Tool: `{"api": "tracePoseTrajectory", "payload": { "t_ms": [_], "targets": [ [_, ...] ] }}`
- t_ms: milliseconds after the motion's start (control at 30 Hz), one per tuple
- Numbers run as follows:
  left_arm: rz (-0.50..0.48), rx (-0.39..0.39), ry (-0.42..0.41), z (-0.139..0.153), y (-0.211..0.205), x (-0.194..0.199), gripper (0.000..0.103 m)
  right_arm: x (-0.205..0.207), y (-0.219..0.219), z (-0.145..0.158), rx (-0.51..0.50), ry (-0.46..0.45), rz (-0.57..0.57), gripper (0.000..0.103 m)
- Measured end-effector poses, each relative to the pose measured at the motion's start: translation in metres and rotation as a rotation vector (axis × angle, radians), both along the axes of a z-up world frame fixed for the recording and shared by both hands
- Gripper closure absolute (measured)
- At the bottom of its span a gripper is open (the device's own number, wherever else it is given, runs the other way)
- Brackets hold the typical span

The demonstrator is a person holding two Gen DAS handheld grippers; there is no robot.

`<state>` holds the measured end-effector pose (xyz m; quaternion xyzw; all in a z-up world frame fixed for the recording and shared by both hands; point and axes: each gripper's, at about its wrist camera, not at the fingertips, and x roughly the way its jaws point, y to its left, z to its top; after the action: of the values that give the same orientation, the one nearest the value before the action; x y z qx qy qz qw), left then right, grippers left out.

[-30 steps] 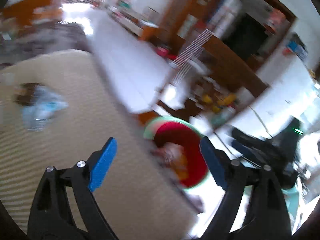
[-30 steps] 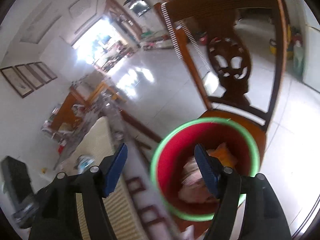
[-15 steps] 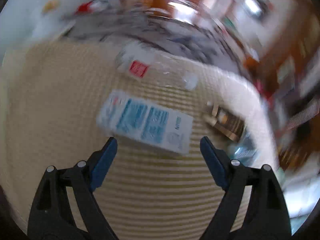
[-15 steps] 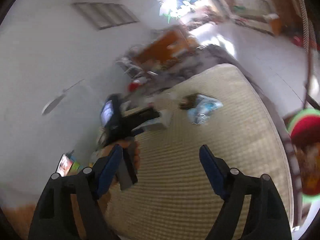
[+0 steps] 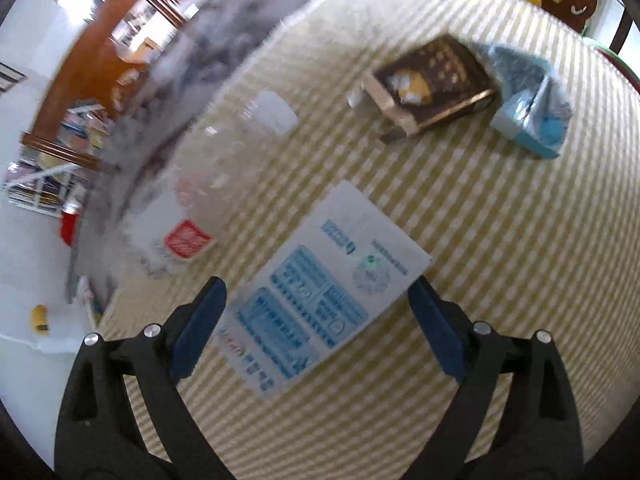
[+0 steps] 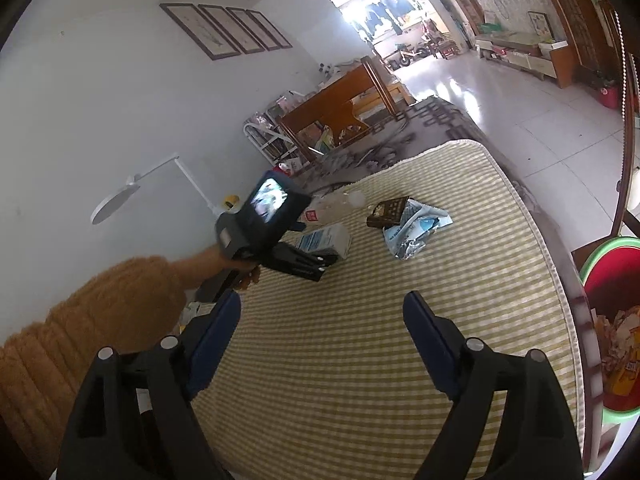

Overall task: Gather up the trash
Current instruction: 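Swing back to the bed and grasp the white milk carton with the left tool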

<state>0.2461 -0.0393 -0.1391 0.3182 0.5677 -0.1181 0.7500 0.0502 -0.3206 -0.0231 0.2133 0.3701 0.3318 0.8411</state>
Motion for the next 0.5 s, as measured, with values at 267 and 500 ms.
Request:
{"api": "tracePoseTrajectory", "payload": {
  "t_ms": [267,500],
  "targets": [
    [0.152,-0.127,-0.002,0.017,0.026,-0.004,0.044,-0.001,0.004,-0.002,-0.024,-0.004,0.005,0.022],
    [0.469,-0.386,-0.045,0.028,0.059,-0.098,0.045,-0.001,0.007,-0.003,-0.056,-0.002,-0.009,0.022]
  ]
}}
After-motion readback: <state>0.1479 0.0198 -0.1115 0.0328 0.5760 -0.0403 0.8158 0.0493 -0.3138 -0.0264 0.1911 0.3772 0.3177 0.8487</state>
